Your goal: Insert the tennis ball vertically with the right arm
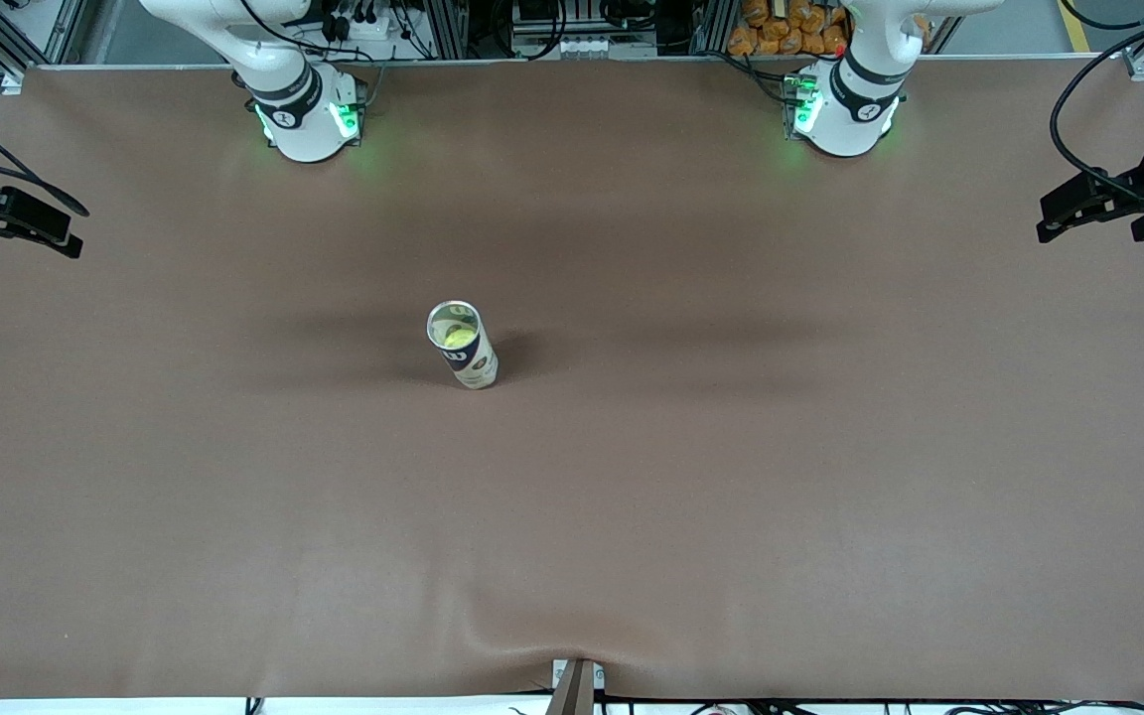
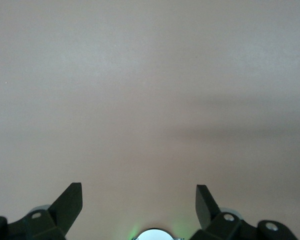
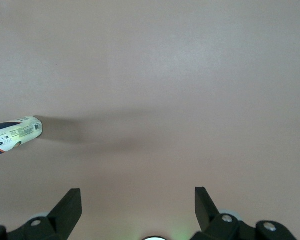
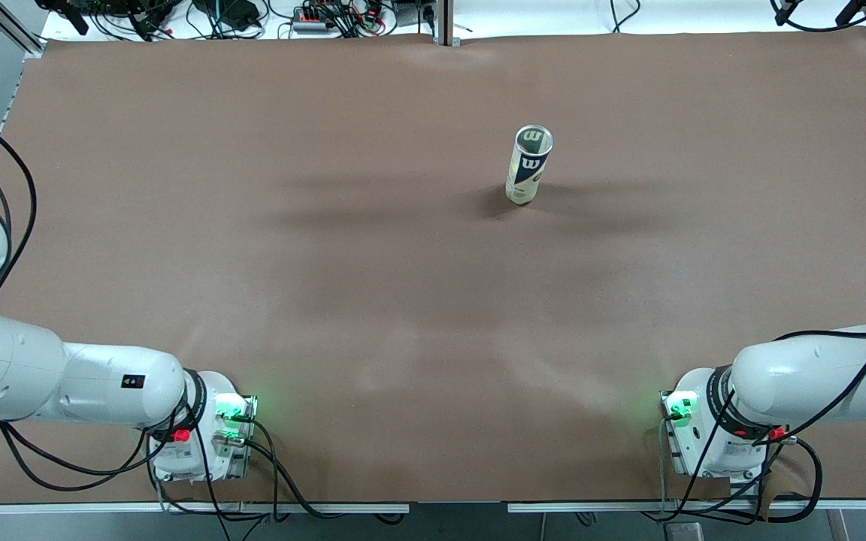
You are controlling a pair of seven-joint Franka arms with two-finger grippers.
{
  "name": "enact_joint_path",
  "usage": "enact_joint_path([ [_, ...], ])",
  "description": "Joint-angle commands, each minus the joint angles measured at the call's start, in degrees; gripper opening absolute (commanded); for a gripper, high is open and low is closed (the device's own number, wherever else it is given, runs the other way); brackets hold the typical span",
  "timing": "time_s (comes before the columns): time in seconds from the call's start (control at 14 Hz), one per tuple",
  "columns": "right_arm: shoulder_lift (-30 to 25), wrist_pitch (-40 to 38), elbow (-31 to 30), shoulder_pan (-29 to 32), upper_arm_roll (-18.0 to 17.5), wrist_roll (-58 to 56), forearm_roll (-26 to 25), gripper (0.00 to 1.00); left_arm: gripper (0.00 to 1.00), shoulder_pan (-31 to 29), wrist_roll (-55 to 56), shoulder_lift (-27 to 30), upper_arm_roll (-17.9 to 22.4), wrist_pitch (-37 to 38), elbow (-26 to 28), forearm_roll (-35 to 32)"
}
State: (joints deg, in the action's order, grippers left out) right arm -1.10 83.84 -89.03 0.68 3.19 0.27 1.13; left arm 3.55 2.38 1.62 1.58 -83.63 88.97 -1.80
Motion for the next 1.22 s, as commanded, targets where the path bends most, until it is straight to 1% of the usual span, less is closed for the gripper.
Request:
enact_joint_path([
  [0.0, -1.09, -0.69, -0.44, 1.34, -0.38, -1.15, -0.51, 1.00, 1.00, -0.03, 2.89, 1.54, -0.26, -0.48, 1.03, 0.75],
  [0.21, -1.01, -1.39, -0.53, 1.86, -0.29, -2.64, -0.51, 1.00, 1.00, -0.03, 1.41, 1.28, -0.17, -0.48, 0.85, 0.92],
  [1.15, -0.74, -2.36, -0.44, 1.87, -0.38, -2.56, 0.10, 1.00, 1.00, 0.05, 0.79, 0.14, 0.18, -0.48, -0.38, 1.54],
])
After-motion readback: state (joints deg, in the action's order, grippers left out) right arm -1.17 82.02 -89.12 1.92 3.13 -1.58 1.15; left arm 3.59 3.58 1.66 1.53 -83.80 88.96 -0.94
